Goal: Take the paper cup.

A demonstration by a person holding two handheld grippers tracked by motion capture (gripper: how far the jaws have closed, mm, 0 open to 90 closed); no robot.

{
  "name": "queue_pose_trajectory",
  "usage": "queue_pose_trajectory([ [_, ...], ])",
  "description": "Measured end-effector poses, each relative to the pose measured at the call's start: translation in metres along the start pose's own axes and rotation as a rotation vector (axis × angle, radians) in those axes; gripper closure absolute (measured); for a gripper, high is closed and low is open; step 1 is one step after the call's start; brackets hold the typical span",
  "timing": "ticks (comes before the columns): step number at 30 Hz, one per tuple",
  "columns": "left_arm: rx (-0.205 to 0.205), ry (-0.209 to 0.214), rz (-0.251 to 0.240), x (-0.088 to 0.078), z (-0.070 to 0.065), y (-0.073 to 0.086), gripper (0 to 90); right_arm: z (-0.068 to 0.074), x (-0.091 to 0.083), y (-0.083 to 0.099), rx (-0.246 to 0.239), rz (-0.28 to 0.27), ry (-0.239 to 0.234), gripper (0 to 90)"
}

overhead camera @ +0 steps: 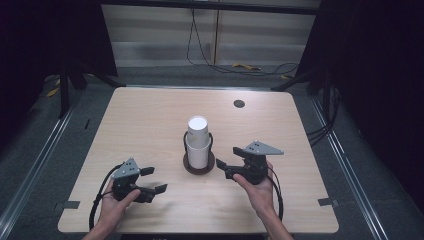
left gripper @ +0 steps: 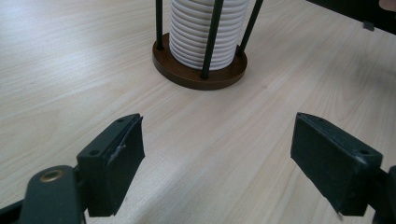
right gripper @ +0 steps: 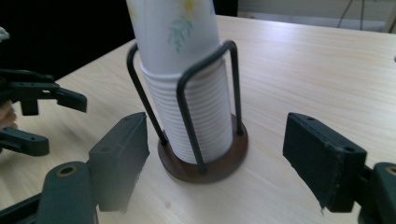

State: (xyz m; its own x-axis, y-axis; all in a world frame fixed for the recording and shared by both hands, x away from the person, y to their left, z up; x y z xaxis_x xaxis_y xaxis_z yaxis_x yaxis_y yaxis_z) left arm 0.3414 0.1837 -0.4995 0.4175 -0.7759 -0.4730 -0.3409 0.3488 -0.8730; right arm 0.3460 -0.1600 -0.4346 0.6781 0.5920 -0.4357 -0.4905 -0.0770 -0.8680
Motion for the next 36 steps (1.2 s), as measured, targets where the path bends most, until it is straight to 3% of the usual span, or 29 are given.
queue_pose_trajectory([
  [1, -0.012, 0.001, 0.001, 0.001, 0.000, 0.001, 17.3, 0.001, 0.003, -0.003, -0.002, -0.005, -0.017, 23.0],
  [12, -0.010, 0.013, 0.002, 0.000, -0.002, 0.000, 17.3, 0.004, 0.008, -0.016, -0.012, -0.043, -0.026, 19.4],
  [19, 0.004, 0.020, 0.010, 0.001, -0.003, 0.000, 17.3, 0.008, 0.014, -0.031, -0.019, -0.033, -0.043, 19.4],
  [21, 0.003, 0.022, 0.011, 0.000, -0.004, 0.000, 17.3, 0.009, 0.017, -0.033, -0.033, -0.023, -0.078, 29.6],
  [22, 0.003, 0.022, 0.011, 0.000, -0.004, 0.000, 17.3, 0.009, 0.017, -0.033, -0.033, -0.023, -0.078, 29.6],
  [23, 0.003, 0.024, 0.014, 0.000, -0.004, 0.000, 17.4, 0.008, 0.022, -0.033, -0.020, -0.012, -0.092, 23.7],
  [25, -0.001, 0.024, 0.014, 0.000, -0.004, 0.000, 17.3, 0.009, 0.024, -0.035, -0.029, -0.010, -0.082, 20.3],
  [33, 0.002, 0.017, 0.022, 0.003, -0.005, 0.001, 17.4, 0.014, 0.031, -0.052, -0.035, -0.002, -0.095, 17.2],
  [36, 0.005, 0.013, 0.027, 0.004, -0.005, 0.001, 17.4, 0.017, 0.036, -0.058, -0.071, -0.003, -0.101, 16.4],
])
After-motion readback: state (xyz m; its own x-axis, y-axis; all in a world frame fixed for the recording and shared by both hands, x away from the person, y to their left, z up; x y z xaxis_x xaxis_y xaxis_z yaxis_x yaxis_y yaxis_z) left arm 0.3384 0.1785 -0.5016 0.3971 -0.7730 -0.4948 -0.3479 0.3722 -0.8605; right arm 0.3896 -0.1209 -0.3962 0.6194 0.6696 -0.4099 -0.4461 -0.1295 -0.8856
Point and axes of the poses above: each handheld gripper's, and its own axes: x roughly forward along the jaws, y roughly out of its underside, z roughly to its left, the point moved 2 cm from there along x, roughly forward along the jaws, and after that the axes turned 5 degrees about x, right-handed, at the moved point
